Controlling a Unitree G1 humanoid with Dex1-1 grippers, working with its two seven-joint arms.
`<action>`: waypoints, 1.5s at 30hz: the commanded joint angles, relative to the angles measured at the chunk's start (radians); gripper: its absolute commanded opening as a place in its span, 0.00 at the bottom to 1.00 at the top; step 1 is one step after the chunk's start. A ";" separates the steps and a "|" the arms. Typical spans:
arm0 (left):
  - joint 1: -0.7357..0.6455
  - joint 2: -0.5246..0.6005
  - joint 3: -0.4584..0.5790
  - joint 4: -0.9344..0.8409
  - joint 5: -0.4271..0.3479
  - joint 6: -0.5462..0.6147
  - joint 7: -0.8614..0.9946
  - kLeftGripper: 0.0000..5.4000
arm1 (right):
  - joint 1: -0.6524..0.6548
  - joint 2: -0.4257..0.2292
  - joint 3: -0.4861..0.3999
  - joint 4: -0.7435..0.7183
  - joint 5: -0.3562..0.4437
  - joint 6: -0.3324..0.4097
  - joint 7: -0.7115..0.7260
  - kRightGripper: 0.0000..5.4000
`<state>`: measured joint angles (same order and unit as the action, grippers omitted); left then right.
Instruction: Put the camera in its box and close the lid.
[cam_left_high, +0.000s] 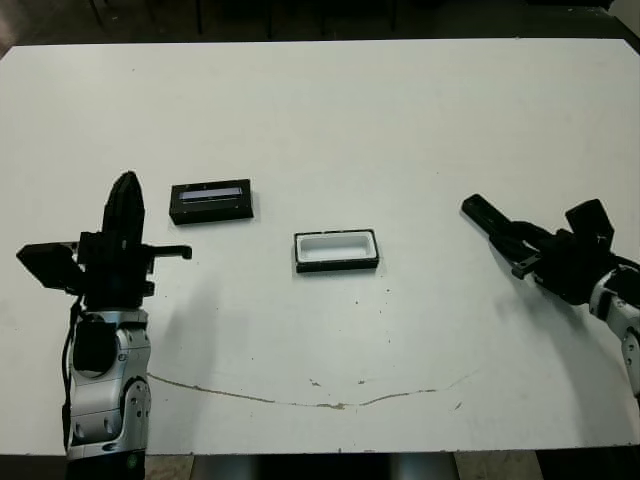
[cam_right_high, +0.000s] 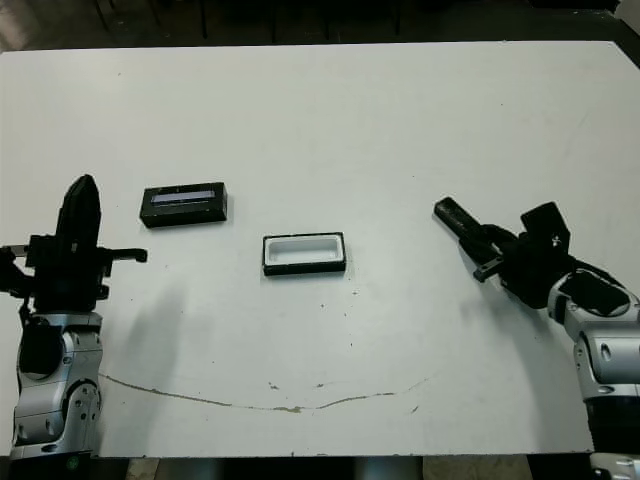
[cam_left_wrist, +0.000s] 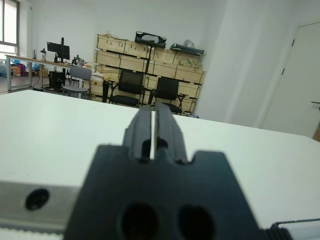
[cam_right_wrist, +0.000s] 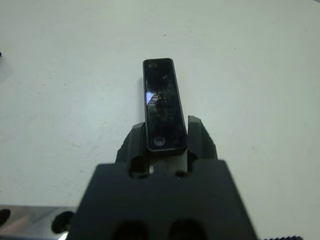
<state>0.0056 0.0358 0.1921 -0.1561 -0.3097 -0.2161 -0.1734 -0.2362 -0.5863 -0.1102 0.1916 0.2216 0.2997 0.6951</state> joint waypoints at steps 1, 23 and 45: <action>0.019 0.003 0.001 0.014 0.008 0.007 0.004 0.00 | -0.002 -0.008 0.000 0.048 0.000 -0.021 0.027 0.10; 0.040 -0.001 -0.016 -0.001 0.015 0.008 0.011 0.00 | -0.432 0.023 0.113 0.095 0.147 -0.048 0.379 0.10; 0.054 -0.013 -0.043 -0.034 0.037 0.037 0.052 0.00 | -0.602 0.062 0.520 0.070 -0.105 0.068 0.647 0.10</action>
<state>0.0382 0.0268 0.1508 -0.1873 -0.2746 -0.2023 -0.1301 -0.8422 -0.5288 0.3928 0.2577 0.1306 0.3591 1.3297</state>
